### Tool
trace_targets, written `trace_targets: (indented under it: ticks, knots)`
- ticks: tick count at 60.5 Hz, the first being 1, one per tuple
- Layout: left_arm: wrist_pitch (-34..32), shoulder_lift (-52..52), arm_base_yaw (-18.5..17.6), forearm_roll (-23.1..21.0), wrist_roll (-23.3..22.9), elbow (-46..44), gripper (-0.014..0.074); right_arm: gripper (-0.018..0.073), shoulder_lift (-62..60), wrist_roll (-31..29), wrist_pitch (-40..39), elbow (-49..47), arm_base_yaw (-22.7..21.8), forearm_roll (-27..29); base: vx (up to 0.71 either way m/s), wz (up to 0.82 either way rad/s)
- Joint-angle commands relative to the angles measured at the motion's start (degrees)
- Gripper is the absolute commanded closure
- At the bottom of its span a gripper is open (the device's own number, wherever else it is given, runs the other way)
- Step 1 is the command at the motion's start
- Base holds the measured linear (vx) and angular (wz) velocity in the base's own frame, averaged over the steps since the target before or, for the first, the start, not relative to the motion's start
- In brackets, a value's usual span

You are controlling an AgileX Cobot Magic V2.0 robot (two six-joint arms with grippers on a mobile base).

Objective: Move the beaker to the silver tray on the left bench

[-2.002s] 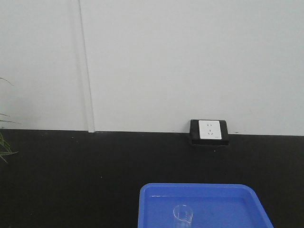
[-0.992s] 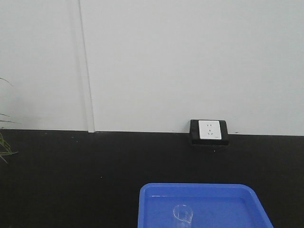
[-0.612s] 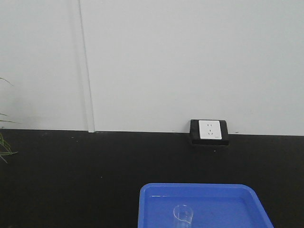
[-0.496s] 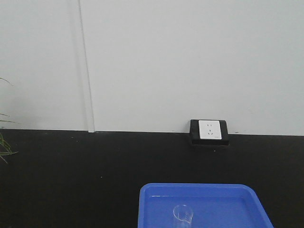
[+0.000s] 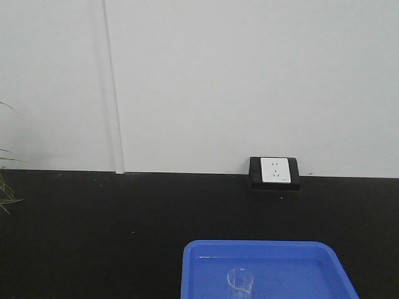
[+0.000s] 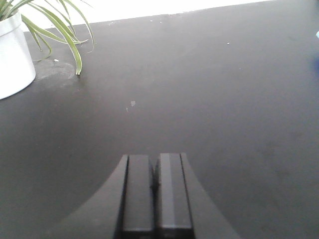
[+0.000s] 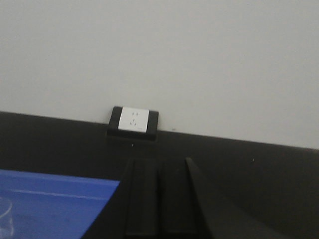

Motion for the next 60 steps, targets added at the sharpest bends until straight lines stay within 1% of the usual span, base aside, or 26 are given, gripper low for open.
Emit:
trace_targets:
  ticks: [1,13,20,27,33,38,41,44,47,53,58,60]
  knots:
    - [-4.62,-0.4,-0.31,-0.16,-0.1,1.14,0.0595,0.054,4.93,-0.5,-7.58,-2.1,-0.36,-0.41,0.0,0.0]
    - [-4.62,-0.4,-0.31,-0.16,-0.1,1.14,0.0595,0.0461,13.06,-0.44,-15.02,-2.1,-0.36,-0.17,0.0,0.0]
    - [-4.62,-0.4,-0.31,-0.16,-0.1,1.14,0.0595,0.0362,17.25,-0.44,-17.63,-2.1,-0.36,-0.01,0.0,0.0]
    - [-4.62,-0.4,-0.31,-0.16,-0.1,1.14,0.0595,0.0211,21.82,-0.44,-20.03,-2.1,-0.36,-0.01,0.0,0.0]
    - [-4.62,-0.4,-0.31,-0.16,-0.1,1.14,0.0595,0.0113,25.76,-0.44,-23.57,-1.91,-0.36,-0.01,0.0,0.0]
    - [-4.62,-0.4,-0.31,-0.16,-0.1,1.14,0.0595,0.0051,28.79,-0.01,-26.7,-1.84,-0.36,-0.09,0.0,0.0]
    - [-4.62,-0.4,-0.31,-0.16,-0.1,1.14,0.0595,0.0034,30.69,-0.01,-27.84,-1.84,-0.36,-0.79,0.0,0.0]
    - [-4.62,-0.4,-0.31,-0.16,-0.1,1.14,0.0595,0.0018,32.54,0.11,-28.45,-1.84,-0.36,-2.62,0.0,0.0]
    - [-4.62,-0.4,-0.31,-0.16,-0.1,1.14,0.0595,0.0016,34.18,0.24,-28.45,-1.84,-0.36,-5.82,0.0,0.0]
    - [-4.62,-0.4,-0.31,-0.16,-0.1,1.14,0.0595,0.0017,38.35,2.99,-29.5,-1.84,0.21,-13.82,0.0,0.0]
    - [-4.62,-0.4,-0.31,-0.16,-0.1,1.14,0.0595,0.0017,41.69,5.94,-33.56,-1.84,2.46,-18.68,0.0,0.0]
    - [-4.62,-0.4,-0.31,-0.16,-0.1,1.14,0.0595,0.0017,42.79,6.25,-35.98,-1.84,3.5,-19.45,0.0,0.0]
